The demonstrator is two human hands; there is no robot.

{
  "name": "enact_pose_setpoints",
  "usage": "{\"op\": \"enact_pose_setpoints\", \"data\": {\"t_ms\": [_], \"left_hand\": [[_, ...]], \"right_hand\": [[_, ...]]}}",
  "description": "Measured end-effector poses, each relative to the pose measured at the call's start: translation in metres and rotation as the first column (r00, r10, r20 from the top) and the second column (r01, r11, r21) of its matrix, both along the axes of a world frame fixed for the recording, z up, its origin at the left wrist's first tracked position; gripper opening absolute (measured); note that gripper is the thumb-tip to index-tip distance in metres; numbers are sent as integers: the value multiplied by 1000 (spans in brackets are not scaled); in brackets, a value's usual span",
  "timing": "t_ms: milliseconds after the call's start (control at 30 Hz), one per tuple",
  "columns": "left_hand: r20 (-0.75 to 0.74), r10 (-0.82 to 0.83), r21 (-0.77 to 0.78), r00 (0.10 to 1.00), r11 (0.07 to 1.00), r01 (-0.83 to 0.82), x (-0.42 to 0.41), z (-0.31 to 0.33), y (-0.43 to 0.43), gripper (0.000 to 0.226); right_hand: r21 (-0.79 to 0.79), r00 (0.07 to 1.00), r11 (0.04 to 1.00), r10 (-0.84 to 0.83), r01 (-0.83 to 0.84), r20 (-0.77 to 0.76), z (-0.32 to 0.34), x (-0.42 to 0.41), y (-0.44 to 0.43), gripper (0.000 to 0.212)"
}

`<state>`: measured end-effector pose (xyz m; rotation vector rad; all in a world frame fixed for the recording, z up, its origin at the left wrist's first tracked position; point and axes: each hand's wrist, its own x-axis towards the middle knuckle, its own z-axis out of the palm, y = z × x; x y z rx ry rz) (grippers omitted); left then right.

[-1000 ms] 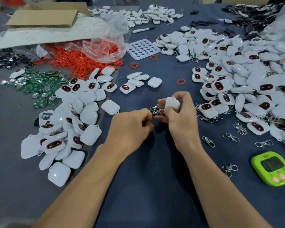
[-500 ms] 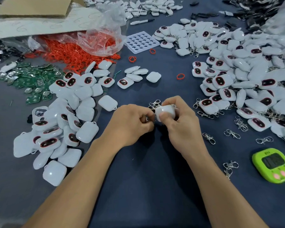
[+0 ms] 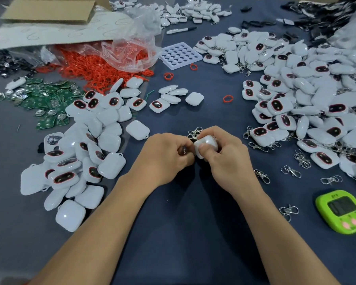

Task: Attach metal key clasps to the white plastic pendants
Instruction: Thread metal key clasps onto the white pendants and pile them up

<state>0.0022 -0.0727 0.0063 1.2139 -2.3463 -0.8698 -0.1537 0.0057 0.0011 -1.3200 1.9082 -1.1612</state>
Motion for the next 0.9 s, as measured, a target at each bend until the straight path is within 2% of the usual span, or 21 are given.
{"op": "enact_pose_setpoints", "data": {"t_ms": [100, 267, 567, 633, 767, 900], "left_hand": [[21, 22, 0, 1000, 1000, -22, 0, -1, 1, 5], [53, 38, -32, 998, 999, -36, -1, 0, 5, 2], [72, 68, -58, 995, 996, -64, -5, 2, 3, 15], [12, 60, -10, 998, 998, -60, -3, 1, 0, 8], [-179, -19, 111, 984, 993, 39, 5, 4, -3, 43], [-213, -35, 145, 976, 987, 67, 5, 4, -5, 38]], "right_hand": [[9, 1000, 1000, -2, 2, 1, 1, 0, 0, 16], [3, 999, 999, 35, -35, 11, 5, -2, 1, 18], [-36, 999, 998, 49, -50, -23, 3, 2, 4, 13], [-46, 998, 998, 35, -33, 48, 3, 1, 6, 15], [-68, 958, 997, 48, -30, 283, 8, -3, 5, 18], [-78, 931, 996, 66, -41, 358, 8, -4, 5, 18]]}}
